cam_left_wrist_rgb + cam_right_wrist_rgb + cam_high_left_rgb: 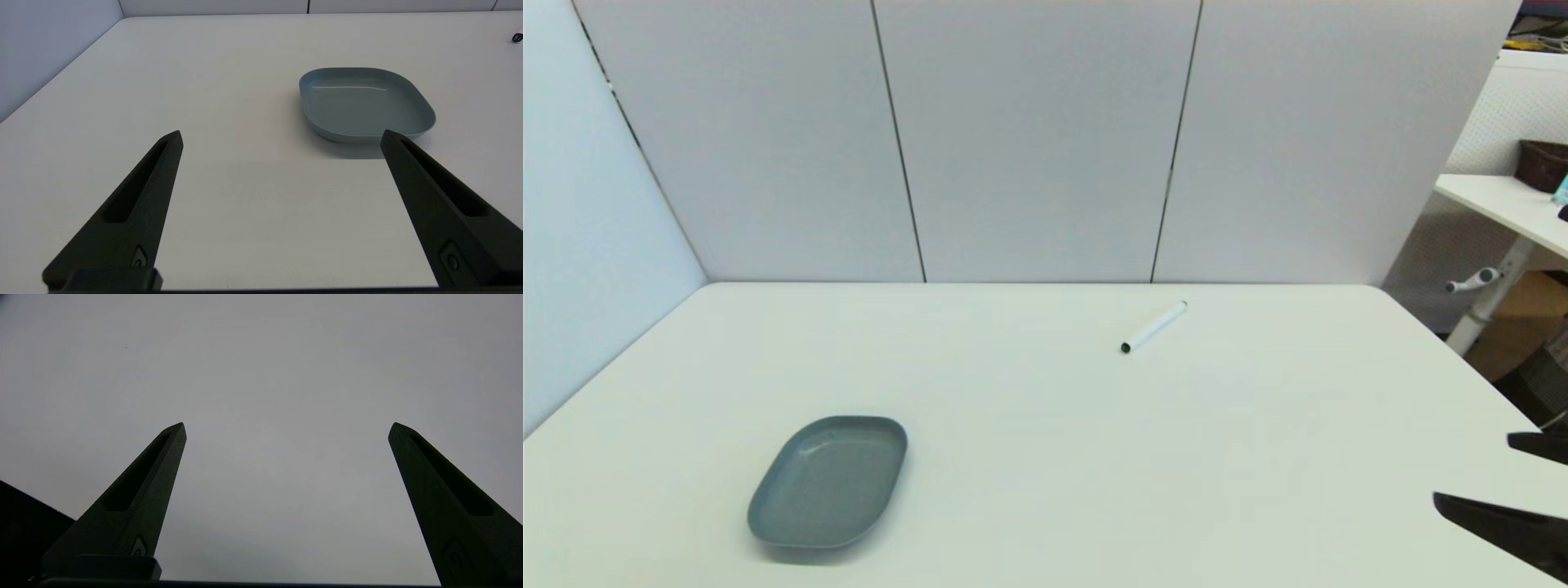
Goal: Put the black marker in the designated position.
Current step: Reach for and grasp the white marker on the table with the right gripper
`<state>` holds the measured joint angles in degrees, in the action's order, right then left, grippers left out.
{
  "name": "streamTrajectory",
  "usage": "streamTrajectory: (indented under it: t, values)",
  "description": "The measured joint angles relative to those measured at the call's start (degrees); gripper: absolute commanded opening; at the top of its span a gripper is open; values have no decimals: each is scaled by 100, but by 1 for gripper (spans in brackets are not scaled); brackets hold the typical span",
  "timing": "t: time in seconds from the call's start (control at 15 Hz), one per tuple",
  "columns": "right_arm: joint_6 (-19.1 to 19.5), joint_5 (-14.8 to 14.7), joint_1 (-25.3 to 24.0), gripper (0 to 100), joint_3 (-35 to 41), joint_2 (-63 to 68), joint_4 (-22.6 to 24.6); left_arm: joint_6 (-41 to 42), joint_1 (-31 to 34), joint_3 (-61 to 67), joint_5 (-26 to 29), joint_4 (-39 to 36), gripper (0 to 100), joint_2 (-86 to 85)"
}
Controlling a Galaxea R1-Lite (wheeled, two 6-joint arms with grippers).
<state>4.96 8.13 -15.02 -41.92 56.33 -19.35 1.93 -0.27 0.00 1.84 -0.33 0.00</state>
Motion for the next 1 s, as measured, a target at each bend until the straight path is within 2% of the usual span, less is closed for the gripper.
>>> streamTrajectory:
  t: [0.33, 0.47, 0.67, 0.8, 1.0]
  values:
    - [21, 49, -507, 100, -2031, 2454, -449, 0, 0, 0, -2, 0, 100, 0]
    - [0, 44, -714, 100, -2888, 3278, -796, 0, 0, 0, 0, 2, 100, 0]
    - [-255, -23, -989, 100, -3967, 4284, -1262, 0, 0, 0, 0, 0, 100, 0]
    - [-680, -279, -1163, 100, -4448, 4793, -1323, 0, 0, 0, 0, 0, 100, 0]
    - [-1551, -1074, -1347, 100, -4909, 5397, -1337, 0, 2, 0, -2, 0, 100, 0]
